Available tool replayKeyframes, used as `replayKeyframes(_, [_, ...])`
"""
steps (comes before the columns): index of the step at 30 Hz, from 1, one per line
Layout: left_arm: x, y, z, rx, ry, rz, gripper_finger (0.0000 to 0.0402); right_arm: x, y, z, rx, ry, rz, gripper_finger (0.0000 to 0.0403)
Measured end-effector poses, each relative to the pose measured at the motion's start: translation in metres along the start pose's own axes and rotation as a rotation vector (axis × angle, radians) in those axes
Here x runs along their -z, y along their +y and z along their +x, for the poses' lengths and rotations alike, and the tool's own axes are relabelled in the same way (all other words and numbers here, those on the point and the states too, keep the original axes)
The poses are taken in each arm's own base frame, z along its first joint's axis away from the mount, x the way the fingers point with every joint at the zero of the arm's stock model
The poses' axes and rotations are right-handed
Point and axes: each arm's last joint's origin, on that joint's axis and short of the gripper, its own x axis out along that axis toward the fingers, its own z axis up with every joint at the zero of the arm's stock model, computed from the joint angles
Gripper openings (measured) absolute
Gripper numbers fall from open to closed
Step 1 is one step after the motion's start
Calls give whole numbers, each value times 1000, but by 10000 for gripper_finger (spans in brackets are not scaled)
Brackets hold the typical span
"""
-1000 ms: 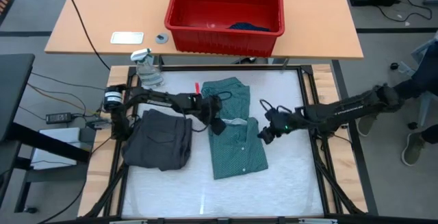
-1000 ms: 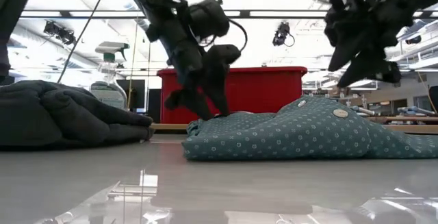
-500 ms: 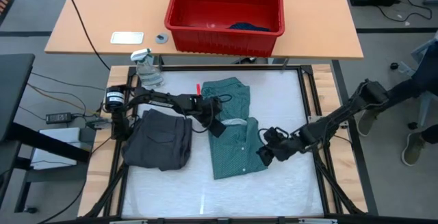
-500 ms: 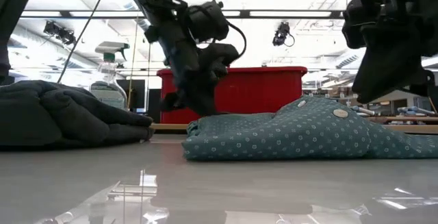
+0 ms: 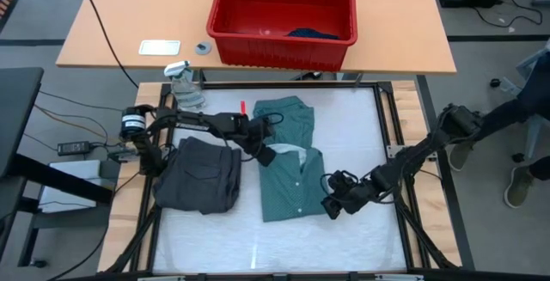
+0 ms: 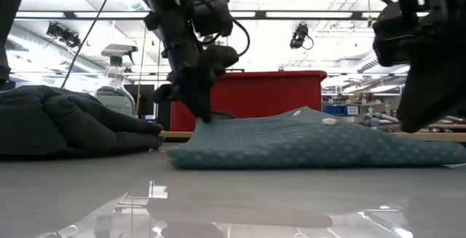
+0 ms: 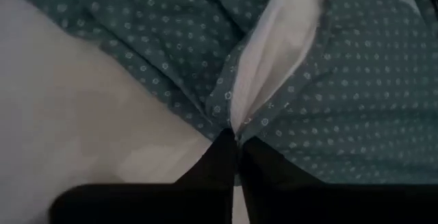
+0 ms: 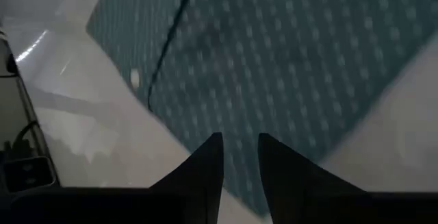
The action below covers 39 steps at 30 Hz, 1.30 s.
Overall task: Fold Laundry from Bin
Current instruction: Fold the green polo shirt on the table
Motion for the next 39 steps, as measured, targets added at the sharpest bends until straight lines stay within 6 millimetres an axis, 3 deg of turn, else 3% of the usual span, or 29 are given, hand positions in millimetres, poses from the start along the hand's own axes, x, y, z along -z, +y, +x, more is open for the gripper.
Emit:
replayKeyframes(5, [3,0,-5,-8,8,-11,87,7,-3,-1,38,-2,51,101])
replayKeyframes(11, [13,-13,-14,17,4,30,151,16,-10,21,104,-30,34,101])
replayKeyframes(16, [5,-40,-23,240,-154,96,161,24,-7,29,76,-41,60,100])
replayKeyframes(22, [-2,-72,1,444,-332,215,146,42,-4,17,44,6,92,100])
replayKeyframes(28, [-5,-74,41,423,-386,193,144,52,-5,5,47,7,120,101])
replayKeyframes(30, [-4,-76,51,425,-392,256,144,52,-4,2,33,11,134,101])
replayKeyframes(39, [-3,-98,61,467,-425,477,144,43,-5,-13,48,-7,279,101])
